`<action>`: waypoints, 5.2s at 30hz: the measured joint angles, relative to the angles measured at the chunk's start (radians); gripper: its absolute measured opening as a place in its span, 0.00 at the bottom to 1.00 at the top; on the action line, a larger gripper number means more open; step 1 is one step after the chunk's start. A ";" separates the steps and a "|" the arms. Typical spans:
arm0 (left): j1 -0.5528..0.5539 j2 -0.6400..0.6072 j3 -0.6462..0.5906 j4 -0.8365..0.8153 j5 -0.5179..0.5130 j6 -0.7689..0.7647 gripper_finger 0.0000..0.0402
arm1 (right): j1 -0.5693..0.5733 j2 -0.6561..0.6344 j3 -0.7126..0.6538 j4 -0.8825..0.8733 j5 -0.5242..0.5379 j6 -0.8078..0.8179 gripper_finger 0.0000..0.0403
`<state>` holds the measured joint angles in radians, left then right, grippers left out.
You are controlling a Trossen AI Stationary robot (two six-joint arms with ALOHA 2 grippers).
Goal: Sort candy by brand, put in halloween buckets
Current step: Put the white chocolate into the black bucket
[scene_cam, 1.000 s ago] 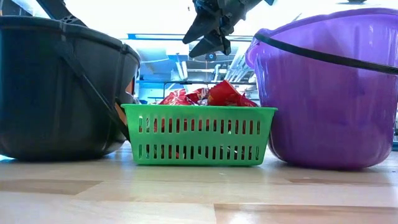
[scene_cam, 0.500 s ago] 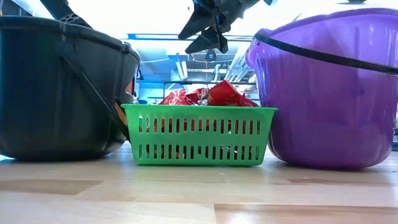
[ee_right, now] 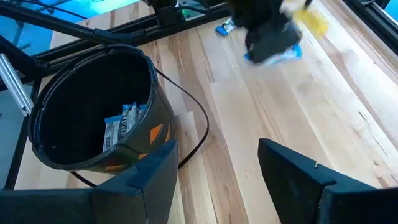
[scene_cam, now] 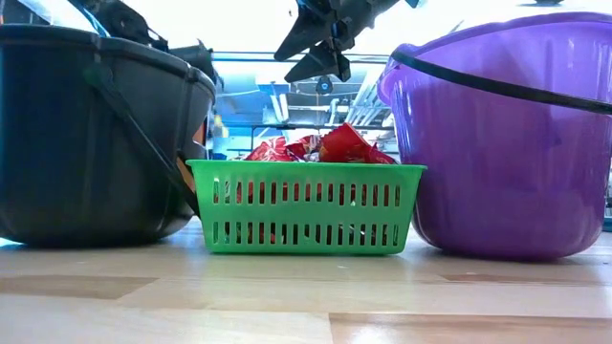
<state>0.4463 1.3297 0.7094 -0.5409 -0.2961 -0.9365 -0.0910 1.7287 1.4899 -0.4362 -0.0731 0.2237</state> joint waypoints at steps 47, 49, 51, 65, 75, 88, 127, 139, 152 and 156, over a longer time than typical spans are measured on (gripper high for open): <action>-0.654 -0.349 0.144 -0.050 0.165 0.093 0.41 | -0.133 -0.227 -0.083 -0.349 0.113 -0.054 0.53; -0.572 -0.375 0.168 -0.094 0.143 0.138 0.45 | -0.167 -0.241 -0.187 -0.325 0.117 0.000 0.53; -0.483 -0.400 0.181 -0.132 0.142 0.182 0.48 | -0.209 -0.266 -0.308 -0.302 0.117 0.108 0.53; 0.103 -0.290 0.181 0.191 0.484 0.670 0.52 | -0.462 -0.295 -0.555 -0.683 0.441 0.615 0.15; 0.190 -0.181 0.180 0.323 0.589 0.574 0.52 | -0.715 -0.122 -0.558 -0.682 0.514 0.452 0.01; 0.189 -0.171 0.180 0.332 0.484 0.552 0.52 | -0.774 0.067 -0.559 -0.610 0.571 0.319 0.00; 0.188 -0.132 0.180 0.330 0.435 0.572 0.51 | -0.364 -0.072 -0.453 -0.532 0.345 0.292 0.00; 0.188 -0.132 0.180 0.330 0.429 0.572 0.51 | -0.741 -0.138 -0.525 -0.620 0.445 0.248 0.00; 0.188 -0.132 0.180 0.329 0.387 0.573 0.51 | -0.733 0.007 -0.525 -0.585 0.393 0.244 0.00; 0.188 -0.132 0.180 0.329 0.387 0.574 0.51 | -0.676 0.007 -0.525 -0.576 0.346 0.276 0.00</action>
<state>0.6346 1.1980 0.8890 -0.2115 0.0905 -0.3625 -0.7667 1.7355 0.9649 -1.0122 0.2733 0.4995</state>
